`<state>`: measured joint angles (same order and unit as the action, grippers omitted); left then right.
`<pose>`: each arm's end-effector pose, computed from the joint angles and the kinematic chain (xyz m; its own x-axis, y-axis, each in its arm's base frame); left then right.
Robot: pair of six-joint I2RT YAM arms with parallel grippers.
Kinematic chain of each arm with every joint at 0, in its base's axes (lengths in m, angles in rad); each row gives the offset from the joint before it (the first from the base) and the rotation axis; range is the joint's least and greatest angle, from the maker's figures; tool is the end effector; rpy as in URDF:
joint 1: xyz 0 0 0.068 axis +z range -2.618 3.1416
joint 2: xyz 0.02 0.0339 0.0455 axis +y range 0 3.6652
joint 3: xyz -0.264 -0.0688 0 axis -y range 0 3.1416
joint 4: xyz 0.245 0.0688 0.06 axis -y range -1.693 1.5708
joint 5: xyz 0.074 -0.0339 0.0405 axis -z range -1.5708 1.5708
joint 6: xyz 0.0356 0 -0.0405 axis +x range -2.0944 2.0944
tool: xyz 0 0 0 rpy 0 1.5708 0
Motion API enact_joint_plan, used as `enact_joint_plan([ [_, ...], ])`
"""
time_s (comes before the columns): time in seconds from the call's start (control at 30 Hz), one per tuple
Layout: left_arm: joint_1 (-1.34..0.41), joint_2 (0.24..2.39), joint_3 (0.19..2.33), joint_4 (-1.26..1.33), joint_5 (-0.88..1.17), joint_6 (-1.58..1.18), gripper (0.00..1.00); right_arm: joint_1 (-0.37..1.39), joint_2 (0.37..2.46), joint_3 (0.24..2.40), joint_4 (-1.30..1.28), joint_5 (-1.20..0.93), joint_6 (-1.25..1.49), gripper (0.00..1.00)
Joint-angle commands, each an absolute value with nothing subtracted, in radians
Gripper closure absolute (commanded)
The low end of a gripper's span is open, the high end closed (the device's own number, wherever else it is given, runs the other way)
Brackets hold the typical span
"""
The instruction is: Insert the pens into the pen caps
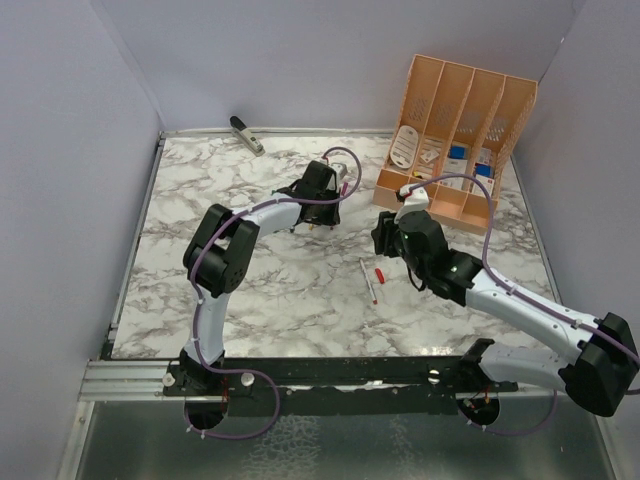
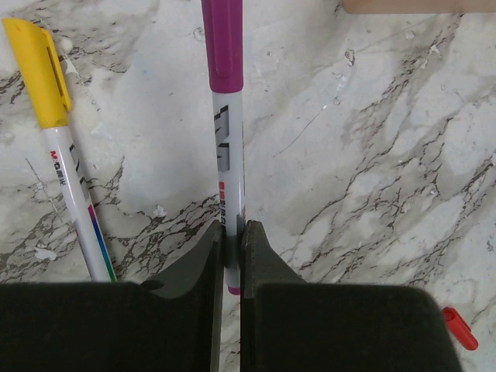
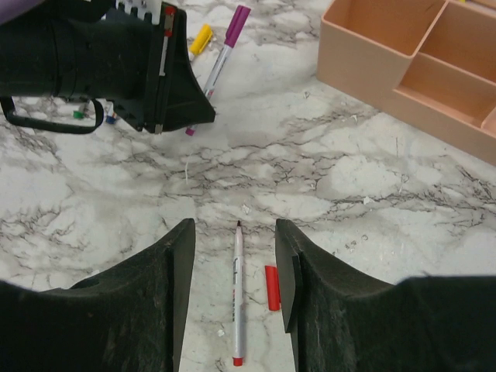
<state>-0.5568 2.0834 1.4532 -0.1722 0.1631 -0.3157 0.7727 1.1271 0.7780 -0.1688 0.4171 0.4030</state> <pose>0.3863 -0.2473 0.1692 -0.7719 0.1196 -0.6244 0.3972 0.8576 -0.3268 0.1891 0.1642 0.2718 -0.4775 0.0352 -0.8779 -0.2162 0.9638 0.1563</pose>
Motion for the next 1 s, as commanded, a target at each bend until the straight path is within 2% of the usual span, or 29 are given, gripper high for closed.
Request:
enact_joint_plan([
  [0.0, -0.546, 2.136, 1.516, -0.248, 0.137, -0.311, 0.87, 0.776, 1.157, 0.749, -0.211, 0.369, 0.433, 0.56],
  [0.37, -0.529, 2.168, 1.513, -0.247, 0.146, -0.341, 0.68, 0.776, 1.241, 0.713, -0.23, 0.301, 0.451, 0.57],
  [0.57, -0.53, 2.117, 1.491, -0.232, 0.158, -0.35, 0.67, 0.776, 1.265, 0.703, -0.243, 0.322, 0.465, 0.63],
  [0.8, -0.536, 1.969, 1.401, -0.189, 0.167, -0.367, 0.66, 0.775, 1.323, 0.708, -0.325, 0.407, 0.536, 0.8],
  [0.97, -0.555, 1.872, 1.32, -0.17, 0.155, -0.367, 0.64, 0.776, 1.351, 0.683, -0.263, 0.297, 0.505, 0.82],
])
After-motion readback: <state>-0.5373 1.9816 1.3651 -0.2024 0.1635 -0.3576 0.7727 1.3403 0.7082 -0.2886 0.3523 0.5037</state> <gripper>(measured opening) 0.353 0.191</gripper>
